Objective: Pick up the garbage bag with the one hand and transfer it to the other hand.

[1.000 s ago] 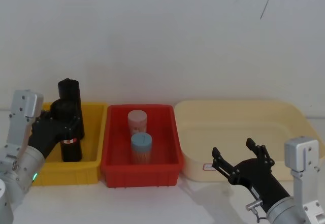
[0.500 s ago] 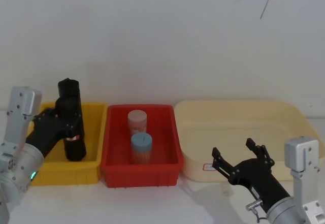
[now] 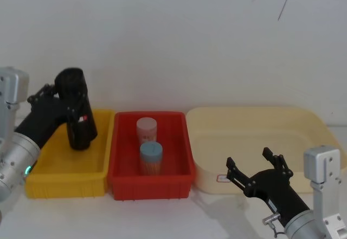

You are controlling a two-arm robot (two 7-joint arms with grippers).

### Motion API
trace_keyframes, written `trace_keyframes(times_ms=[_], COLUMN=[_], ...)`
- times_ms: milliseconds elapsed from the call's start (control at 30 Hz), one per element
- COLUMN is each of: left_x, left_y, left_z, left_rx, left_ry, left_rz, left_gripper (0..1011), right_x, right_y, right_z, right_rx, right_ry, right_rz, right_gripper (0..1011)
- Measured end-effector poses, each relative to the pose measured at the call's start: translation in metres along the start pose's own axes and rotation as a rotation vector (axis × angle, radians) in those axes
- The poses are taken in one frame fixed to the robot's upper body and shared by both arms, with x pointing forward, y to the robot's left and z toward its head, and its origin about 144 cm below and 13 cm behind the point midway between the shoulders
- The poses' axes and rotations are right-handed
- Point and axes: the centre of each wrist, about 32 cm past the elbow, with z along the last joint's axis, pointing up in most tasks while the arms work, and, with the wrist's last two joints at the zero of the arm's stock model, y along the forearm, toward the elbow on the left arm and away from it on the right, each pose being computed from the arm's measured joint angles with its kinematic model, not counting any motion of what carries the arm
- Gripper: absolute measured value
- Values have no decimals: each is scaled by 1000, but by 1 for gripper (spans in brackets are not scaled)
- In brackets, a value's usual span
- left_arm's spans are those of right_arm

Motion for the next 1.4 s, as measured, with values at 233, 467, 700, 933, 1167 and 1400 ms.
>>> trace_keyframes(times_ms=[233,467,700,933,1167,1400], left_x=[-2,-6,-12,-18,-25,-35], left_y=[0,-1,-6,-13,-22,-36], left_z=[17,23,23,17,8,-6], left_rx=[-78,-110,-113,-90,-60,-20], left_ry=[9,34,73,113,154,200], left_rz=[-54,-128,-230,-327,-431,-547], left_gripper=[518,518,518,518,518,518], right_x=[0,0,0,0,0,0], right_y=[0,0,0,0,0,0], right_z=[0,0,0,0,0,0], right_rx=[0,0,0,0,0,0], right_ry=[0,0,0,0,0,0], right_rz=[0,0,0,0,0,0], right_gripper=[999,1000,999,1000,999,1000])
